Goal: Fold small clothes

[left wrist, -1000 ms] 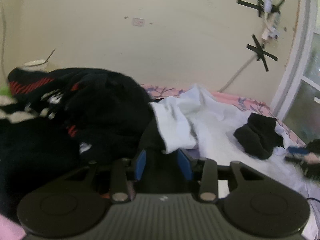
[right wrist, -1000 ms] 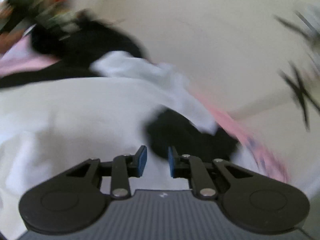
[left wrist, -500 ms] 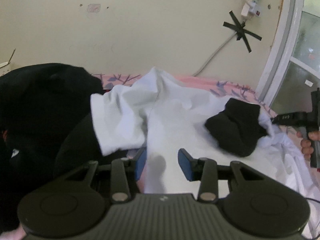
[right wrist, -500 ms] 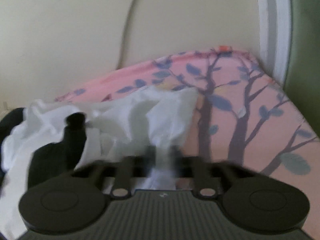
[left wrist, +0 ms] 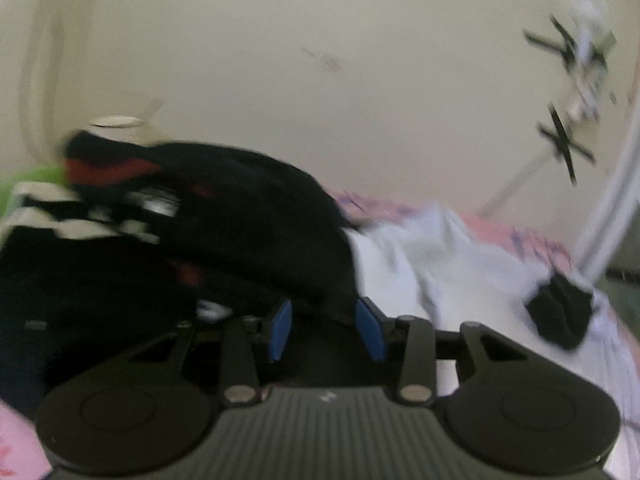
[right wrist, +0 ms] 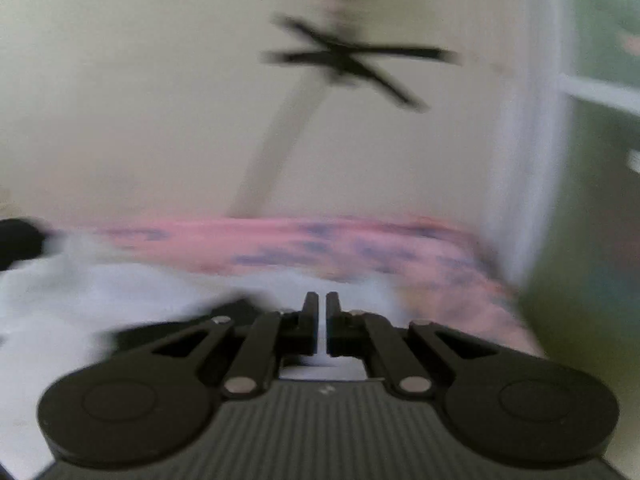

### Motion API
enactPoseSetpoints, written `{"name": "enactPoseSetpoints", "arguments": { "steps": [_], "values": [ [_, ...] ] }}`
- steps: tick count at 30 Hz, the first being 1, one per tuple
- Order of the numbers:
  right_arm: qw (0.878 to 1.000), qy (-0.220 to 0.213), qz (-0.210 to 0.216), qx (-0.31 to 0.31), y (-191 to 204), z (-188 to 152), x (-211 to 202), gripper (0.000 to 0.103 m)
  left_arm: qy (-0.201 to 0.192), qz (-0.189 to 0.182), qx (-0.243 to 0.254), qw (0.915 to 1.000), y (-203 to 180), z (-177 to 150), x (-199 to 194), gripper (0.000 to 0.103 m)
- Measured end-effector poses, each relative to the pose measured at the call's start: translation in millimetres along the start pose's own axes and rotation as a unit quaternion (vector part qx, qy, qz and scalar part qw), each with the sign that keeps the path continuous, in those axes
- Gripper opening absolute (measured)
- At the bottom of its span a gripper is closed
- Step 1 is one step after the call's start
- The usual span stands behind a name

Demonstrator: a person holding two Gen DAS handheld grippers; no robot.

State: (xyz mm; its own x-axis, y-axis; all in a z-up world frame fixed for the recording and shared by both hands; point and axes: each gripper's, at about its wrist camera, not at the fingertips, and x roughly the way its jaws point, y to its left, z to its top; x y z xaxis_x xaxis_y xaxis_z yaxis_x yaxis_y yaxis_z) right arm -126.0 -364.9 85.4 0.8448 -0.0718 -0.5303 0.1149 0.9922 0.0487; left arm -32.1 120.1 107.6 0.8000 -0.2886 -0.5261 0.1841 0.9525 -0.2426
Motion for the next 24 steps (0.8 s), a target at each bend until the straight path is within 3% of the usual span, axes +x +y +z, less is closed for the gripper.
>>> {"name": "enactPoseSetpoints", "arguments": {
  "steps": [2, 4, 5, 6, 7, 8, 12, 15, 16, 17, 18, 19, 20, 22, 24],
  "values": [
    [0.995, 0.007, 0.084, -0.049, 49, 5, -12, 0.0, -0.019, 0.013, -0.019, 0.9996, 18, 1, -16, 0.037],
    [0.983, 0.013, 0.156, -0.101, 102, 2, -18, 0.0, -0.032, 0.023, -0.032, 0.9987, 32, 0, -30, 0.038],
    [0.975, 0.019, 0.185, -0.119, 125, 0, -17, 0.009, -0.037, 0.027, -0.037, 0.9982, 39, -2, -37, 0.039],
    [0.967, 0.028, 0.217, -0.133, 150, -4, -16, 0.029, -0.041, 0.031, -0.042, 0.9978, 46, -3, -43, 0.04],
    [0.957, 0.039, 0.249, -0.143, 178, -12, -18, 0.074, -0.044, 0.033, -0.046, 0.9974, 52, -4, -49, 0.041],
    [0.948, 0.042, 0.275, -0.155, 202, -20, -20, 0.081, -0.047, 0.033, -0.05, 0.9971, 58, -7, -55, 0.041],
    [0.905, 0.063, 0.347, -0.238, 287, -51, -31, 0.072, -0.061, 0.041, -0.059, 0.9956, 78, -16, -83, 0.042],
    [0.89, 0.087, 0.353, -0.275, 327, -67, -21, 0.072, -0.068, 0.048, -0.068, 0.9942, 91, -25, -98, 0.043],
    [0.887, 0.105, 0.349, -0.283, 334, -69, -15, 0.069, -0.07, 0.05, -0.072, 0.9937, 94, -27, -101, 0.043],
    [0.884, 0.127, 0.346, -0.289, 341, -74, -8, 0.051, -0.072, 0.052, -0.078, 0.9929, 100, -29, -104, 0.043],
    [0.883, 0.129, 0.356, -0.278, 342, -75, -4, 0.041, -0.074, 0.054, -0.086, 0.9921, 105, -32, -106, 0.043],
    [0.882, 0.128, 0.359, -0.277, 340, -71, -11, 0.004, -0.075, 0.056, -0.093, 0.9913, 110, -34, -107, 0.043],
    [0.884, 0.128, 0.349, -0.285, 344, -66, -8, 0.0, -0.074, 0.057, -0.1, 0.9905, 114, -35, -107, 0.043],
    [0.891, 0.126, 0.366, -0.238, 345, -44, -4, 0.0, -0.071, 0.061, -0.114, 0.9891, 121, -36, -106, 0.042],
    [0.896, 0.093, 0.387, -0.197, 344, -16, -11, 0.0, -0.07, 0.061, -0.126, 0.9876, 125, -35, -104, 0.041]
  ]
}}
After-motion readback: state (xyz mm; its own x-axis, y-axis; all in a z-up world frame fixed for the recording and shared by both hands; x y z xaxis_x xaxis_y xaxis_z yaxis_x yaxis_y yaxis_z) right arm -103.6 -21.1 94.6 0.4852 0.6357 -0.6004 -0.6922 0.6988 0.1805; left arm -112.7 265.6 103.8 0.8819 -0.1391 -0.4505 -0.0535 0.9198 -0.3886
